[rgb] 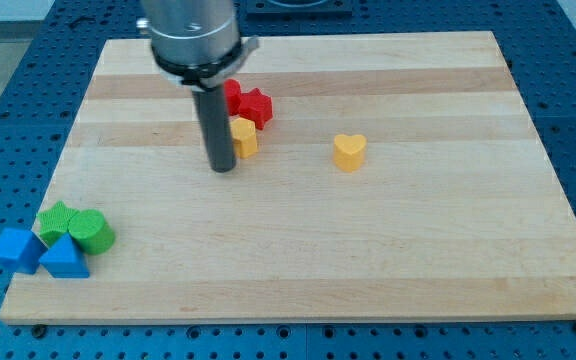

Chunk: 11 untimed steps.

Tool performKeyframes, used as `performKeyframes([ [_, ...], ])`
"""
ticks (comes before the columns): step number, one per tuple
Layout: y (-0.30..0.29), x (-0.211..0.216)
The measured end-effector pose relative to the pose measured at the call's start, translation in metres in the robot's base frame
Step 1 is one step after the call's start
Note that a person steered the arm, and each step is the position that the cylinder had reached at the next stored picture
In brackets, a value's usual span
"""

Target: Slide the yellow hexagon to the up a bit

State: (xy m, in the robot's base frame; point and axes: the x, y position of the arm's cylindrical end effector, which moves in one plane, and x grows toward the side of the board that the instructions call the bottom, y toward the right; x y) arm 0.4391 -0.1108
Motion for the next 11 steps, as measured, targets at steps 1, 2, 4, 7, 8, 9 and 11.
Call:
performKeyframes([
  [1,-0.033,-0.008],
  [2,-0.036,-0.023],
  [4,0.002,-0.022],
  [7,0.046,-0.022],
  [8,0.055,-0.022],
  [9,0.061,-0.022],
  [11,0.073,-0.014],
])
